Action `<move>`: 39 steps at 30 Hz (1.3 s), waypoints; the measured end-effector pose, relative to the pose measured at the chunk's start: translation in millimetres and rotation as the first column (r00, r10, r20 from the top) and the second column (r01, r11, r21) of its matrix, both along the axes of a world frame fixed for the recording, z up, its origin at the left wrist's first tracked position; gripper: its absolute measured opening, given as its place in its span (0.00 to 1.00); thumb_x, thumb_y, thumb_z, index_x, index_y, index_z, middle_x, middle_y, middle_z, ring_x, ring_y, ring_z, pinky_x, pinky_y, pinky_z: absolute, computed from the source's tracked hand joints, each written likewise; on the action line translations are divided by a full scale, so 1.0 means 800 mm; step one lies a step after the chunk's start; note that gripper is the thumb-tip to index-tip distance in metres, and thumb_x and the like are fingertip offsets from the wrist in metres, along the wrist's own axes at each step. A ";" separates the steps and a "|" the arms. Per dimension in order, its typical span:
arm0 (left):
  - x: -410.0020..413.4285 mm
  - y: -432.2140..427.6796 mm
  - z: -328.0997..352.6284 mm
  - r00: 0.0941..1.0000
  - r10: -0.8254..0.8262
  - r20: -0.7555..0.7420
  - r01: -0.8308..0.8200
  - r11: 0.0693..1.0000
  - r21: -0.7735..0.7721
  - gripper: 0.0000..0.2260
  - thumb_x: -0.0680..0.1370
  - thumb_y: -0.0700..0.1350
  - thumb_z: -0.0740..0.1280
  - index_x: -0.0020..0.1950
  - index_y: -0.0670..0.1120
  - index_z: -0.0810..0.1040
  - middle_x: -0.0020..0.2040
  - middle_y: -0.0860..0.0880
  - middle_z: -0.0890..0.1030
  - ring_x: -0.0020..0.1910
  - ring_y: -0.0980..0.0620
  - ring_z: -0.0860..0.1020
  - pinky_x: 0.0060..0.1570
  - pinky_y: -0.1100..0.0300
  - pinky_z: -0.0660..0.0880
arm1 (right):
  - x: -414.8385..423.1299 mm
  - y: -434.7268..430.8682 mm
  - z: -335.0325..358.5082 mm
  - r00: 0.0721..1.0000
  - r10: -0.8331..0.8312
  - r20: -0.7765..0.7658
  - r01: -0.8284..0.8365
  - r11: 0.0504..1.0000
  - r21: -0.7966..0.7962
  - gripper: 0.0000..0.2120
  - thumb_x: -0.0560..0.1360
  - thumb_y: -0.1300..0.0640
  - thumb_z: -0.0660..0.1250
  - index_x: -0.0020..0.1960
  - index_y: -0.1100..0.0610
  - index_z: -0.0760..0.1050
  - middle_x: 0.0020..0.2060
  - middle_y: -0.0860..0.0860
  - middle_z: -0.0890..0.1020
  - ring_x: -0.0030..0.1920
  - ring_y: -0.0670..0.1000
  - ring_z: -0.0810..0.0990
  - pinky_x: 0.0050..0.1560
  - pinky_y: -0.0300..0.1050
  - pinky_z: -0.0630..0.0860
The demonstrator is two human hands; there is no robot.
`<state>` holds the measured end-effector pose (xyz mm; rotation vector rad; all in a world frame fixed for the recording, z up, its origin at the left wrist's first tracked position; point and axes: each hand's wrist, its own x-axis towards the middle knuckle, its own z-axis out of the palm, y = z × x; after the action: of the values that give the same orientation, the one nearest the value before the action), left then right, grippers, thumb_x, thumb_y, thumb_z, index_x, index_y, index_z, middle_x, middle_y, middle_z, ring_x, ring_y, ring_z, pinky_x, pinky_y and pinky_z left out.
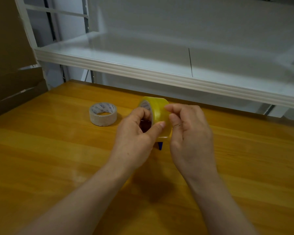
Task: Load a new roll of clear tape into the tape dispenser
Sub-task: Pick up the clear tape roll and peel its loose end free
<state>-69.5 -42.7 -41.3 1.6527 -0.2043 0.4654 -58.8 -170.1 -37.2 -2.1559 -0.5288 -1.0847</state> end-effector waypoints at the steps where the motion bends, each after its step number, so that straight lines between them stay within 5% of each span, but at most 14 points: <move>1: 0.001 0.001 -0.002 1.000 0.001 0.011 -0.001 1.000 0.009 0.10 0.75 0.51 0.73 0.44 0.46 0.77 0.37 0.46 0.80 0.36 0.42 0.78 0.33 0.44 0.77 | 0.000 0.000 0.000 1.000 0.013 -0.020 -0.013 1.000 0.009 0.12 0.81 0.55 0.61 0.58 0.56 0.80 0.51 0.51 0.80 0.52 0.52 0.79 0.50 0.52 0.79; 4: 0.000 0.003 -0.001 0.999 -0.036 0.018 0.036 0.999 0.040 0.08 0.77 0.49 0.72 0.42 0.49 0.75 0.33 0.56 0.77 0.32 0.57 0.74 0.31 0.62 0.70 | 0.001 -0.004 0.001 0.999 0.030 -0.044 -0.029 0.999 0.023 0.09 0.81 0.54 0.65 0.56 0.55 0.81 0.50 0.48 0.80 0.51 0.49 0.78 0.49 0.45 0.77; 9: -0.002 -0.004 -0.003 0.982 -0.184 -0.038 0.187 0.978 0.091 0.15 0.74 0.52 0.70 0.57 0.49 0.75 0.48 0.49 0.83 0.47 0.48 0.84 0.48 0.41 0.82 | 0.001 -0.009 0.004 0.999 0.014 -0.038 -0.011 0.998 0.068 0.04 0.79 0.59 0.66 0.50 0.56 0.81 0.46 0.49 0.80 0.47 0.49 0.77 0.45 0.39 0.73; 14: -0.002 -0.006 -0.008 0.980 -0.200 0.019 0.198 0.977 0.079 0.14 0.74 0.54 0.69 0.56 0.49 0.74 0.48 0.44 0.83 0.48 0.42 0.83 0.46 0.36 0.80 | 0.005 -0.005 0.000 1.000 0.006 -0.026 -0.003 0.994 0.108 0.04 0.80 0.60 0.64 0.49 0.59 0.78 0.46 0.50 0.76 0.46 0.51 0.76 0.44 0.41 0.73; 17: -0.001 -0.008 -0.006 0.959 -0.284 -0.009 0.283 0.957 -0.070 0.14 0.75 0.46 0.70 0.58 0.42 0.75 0.49 0.40 0.83 0.50 0.43 0.83 0.51 0.43 0.81 | 0.005 -0.002 -0.003 0.998 -0.011 0.057 0.004 0.992 0.130 0.06 0.80 0.61 0.63 0.48 0.61 0.77 0.45 0.51 0.74 0.47 0.52 0.74 0.46 0.42 0.71; 20: 0.000 -0.008 -0.007 0.914 -0.403 -0.046 0.379 0.890 -0.254 0.10 0.75 0.42 0.68 0.55 0.41 0.77 0.41 0.48 0.84 0.43 0.53 0.83 0.43 0.60 0.78 | 0.005 -0.003 -0.003 0.993 -0.011 0.120 -0.006 0.990 0.142 0.06 0.80 0.63 0.64 0.47 0.63 0.77 0.44 0.53 0.75 0.47 0.54 0.74 0.47 0.43 0.70; 25: -0.001 -0.006 -0.005 0.930 -0.365 -0.046 0.341 0.902 -0.267 0.12 0.75 0.44 0.69 0.56 0.40 0.77 0.44 0.48 0.84 0.45 0.52 0.82 0.47 0.59 0.79 | 0.003 -0.009 0.002 0.995 0.088 0.057 -0.096 0.981 0.167 0.03 0.80 0.63 0.67 0.49 0.60 0.79 0.45 0.51 0.77 0.47 0.43 0.74 0.48 0.32 0.69; 30: -0.002 -0.006 -0.004 0.953 -0.302 -0.037 0.279 0.916 -0.289 0.15 0.74 0.45 0.71 0.57 0.38 0.76 0.46 0.37 0.81 0.46 0.47 0.80 0.46 0.52 0.79 | 0.002 -0.011 0.005 0.989 0.133 0.072 -0.143 0.975 0.169 0.02 0.79 0.65 0.68 0.50 0.61 0.80 0.46 0.53 0.79 0.48 0.37 0.73 0.49 0.30 0.68; 34: -0.004 -0.007 -0.004 0.963 -0.265 -0.054 0.242 0.935 -0.260 0.16 0.78 0.40 0.71 0.63 0.41 0.71 0.43 0.48 0.84 0.43 0.53 0.82 0.41 0.61 0.80 | 0.002 -0.010 0.003 0.989 0.116 0.088 -0.127 0.983 0.136 0.02 0.79 0.66 0.69 0.49 0.63 0.81 0.45 0.54 0.80 0.49 0.36 0.73 0.50 0.28 0.68; 39: -0.007 -0.007 0.001 0.972 -0.235 -0.023 0.223 0.945 -0.240 0.28 0.72 0.44 0.72 0.69 0.54 0.65 0.43 0.50 0.84 0.45 0.46 0.82 0.48 0.43 0.80 | 0.002 -0.013 0.004 0.992 0.128 0.008 -0.127 0.973 0.190 0.03 0.79 0.65 0.69 0.50 0.59 0.81 0.46 0.51 0.79 0.48 0.37 0.74 0.49 0.29 0.69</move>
<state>-74.7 -48.1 -40.4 1.3859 -0.2885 0.2588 -56.8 -180.2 -34.4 -1.9308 -0.5315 -1.0174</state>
